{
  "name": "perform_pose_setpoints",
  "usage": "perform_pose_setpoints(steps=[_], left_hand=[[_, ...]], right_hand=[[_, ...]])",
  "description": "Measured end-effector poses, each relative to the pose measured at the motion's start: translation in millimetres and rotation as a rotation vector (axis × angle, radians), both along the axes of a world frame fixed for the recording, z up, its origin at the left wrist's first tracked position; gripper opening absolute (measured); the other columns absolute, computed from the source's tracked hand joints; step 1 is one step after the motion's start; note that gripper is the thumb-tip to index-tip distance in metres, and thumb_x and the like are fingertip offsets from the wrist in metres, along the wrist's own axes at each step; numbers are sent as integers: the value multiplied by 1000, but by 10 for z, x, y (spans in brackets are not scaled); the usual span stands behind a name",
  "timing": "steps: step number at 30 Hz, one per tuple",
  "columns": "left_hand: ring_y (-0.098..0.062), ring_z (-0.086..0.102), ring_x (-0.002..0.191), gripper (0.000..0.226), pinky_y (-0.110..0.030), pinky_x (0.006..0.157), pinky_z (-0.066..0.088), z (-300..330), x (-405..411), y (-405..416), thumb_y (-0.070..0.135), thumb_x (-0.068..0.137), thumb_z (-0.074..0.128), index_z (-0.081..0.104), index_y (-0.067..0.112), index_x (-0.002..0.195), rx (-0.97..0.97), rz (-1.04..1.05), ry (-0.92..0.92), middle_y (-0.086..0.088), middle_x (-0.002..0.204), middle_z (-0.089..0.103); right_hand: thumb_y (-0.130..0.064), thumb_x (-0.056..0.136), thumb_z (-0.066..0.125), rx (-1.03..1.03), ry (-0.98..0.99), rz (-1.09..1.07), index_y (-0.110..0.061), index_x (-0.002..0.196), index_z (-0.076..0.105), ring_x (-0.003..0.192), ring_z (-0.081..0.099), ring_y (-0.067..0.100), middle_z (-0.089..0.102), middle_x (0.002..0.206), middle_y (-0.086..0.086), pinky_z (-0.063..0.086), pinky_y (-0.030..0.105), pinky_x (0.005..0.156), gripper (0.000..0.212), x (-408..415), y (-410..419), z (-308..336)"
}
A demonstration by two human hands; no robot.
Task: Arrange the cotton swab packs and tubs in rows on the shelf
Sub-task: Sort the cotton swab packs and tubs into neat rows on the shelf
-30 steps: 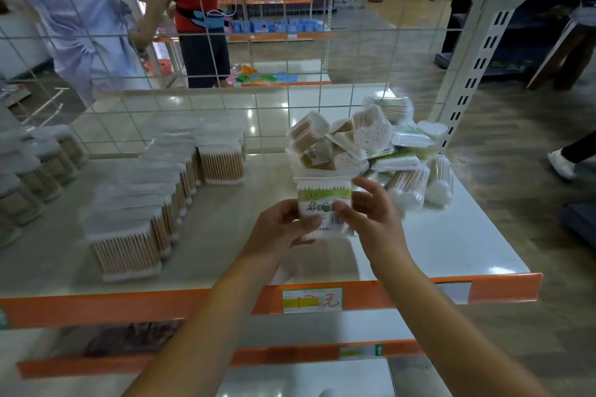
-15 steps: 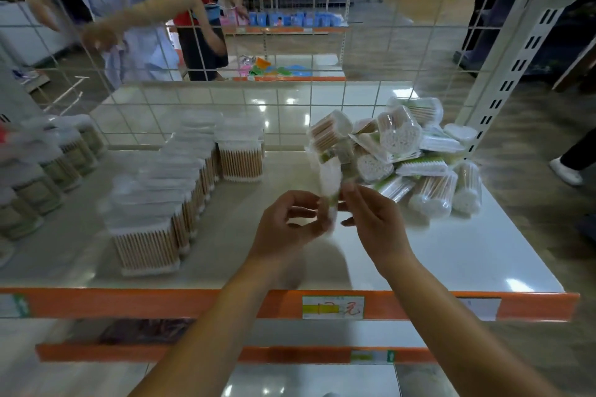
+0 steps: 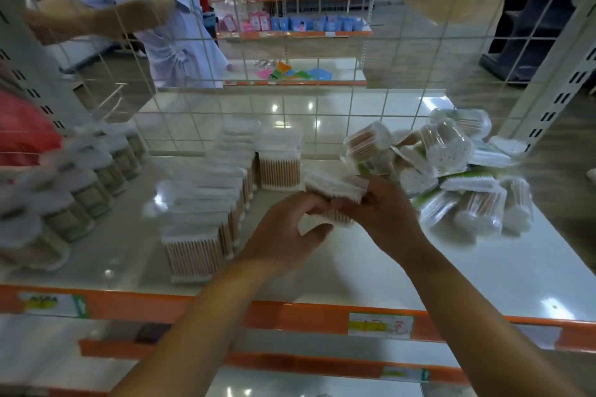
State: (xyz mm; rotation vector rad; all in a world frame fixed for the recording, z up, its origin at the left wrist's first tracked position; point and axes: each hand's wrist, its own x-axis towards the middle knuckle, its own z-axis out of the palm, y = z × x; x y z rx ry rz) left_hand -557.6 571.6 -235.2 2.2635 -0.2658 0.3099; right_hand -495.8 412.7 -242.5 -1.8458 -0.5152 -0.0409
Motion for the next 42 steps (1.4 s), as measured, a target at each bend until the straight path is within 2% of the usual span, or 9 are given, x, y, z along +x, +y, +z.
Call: perform_pose_setpoints(steps=[2,7,13,15,19,22,32,38,42], left_hand=[[14,50,87,21,-1,76,36,97,52,187,13,84,65,64,13,105,106,-14,-59,13,96,56],[-18,54,89,24,-30,73,40,279,188,734,20,86,57,64,9,105,389,118,-115,-6,97,62],[-24,53,106,29,-31,90,37,247,435,1193,20,88,60,61,9,115,475,285,-63,-8,115,60],[-26,50,112,35,-33,92,37,201,513,1231,22,89,59,57,9,122,505,302,-32,-10,122,57],[-31,46,116,40,-39,95,36,83,631,1253,20,90,55,52,9,129,540,273,10,-14,130,52],[-32,49,114,34,-41,95,38,2,650,1277,18,91,53,59,6,122,546,257,-11,-16,126,56],[-30,49,109,30,-41,90,41,-7,635,1283,19,92,51,60,7,119,537,242,-18,-13,120,57],[-29,49,110,33,-42,91,41,93,628,1258,20,93,49,57,7,122,582,229,37,-13,123,56],[-30,48,116,40,-44,97,38,235,639,1148,22,91,53,51,11,129,616,229,24,-12,129,53]], right_hand=[[-16,76,74,3,-8,-54,-20,99,64,80,63,10,65,86,-9,53,32,75,25,83,112,36],[-7,74,74,12,-50,-141,-19,90,54,74,57,-3,58,80,-17,49,11,58,29,262,425,82],[-11,77,72,-27,-15,-190,-8,88,59,67,56,-3,58,80,-8,43,7,51,17,440,770,-20],[-9,77,73,-55,-67,-237,-3,89,61,73,59,7,58,90,-1,44,5,55,17,469,881,-87],[-15,79,71,-284,-167,-279,-4,108,62,102,49,18,50,115,11,40,19,83,32,560,1008,-232],[-13,84,65,-359,-236,-290,-10,131,48,112,46,23,45,128,13,40,27,91,50,543,1025,-277],[-20,90,57,-385,-157,-266,-17,131,51,102,55,23,51,123,9,49,34,85,42,484,1073,-354],[-22,90,55,-565,-242,-295,-16,130,53,113,48,26,55,124,12,39,36,94,40,476,1059,-203],[-27,91,51,-701,-262,-271,-17,137,42,126,38,28,44,137,12,31,36,103,48,458,1009,-46]])
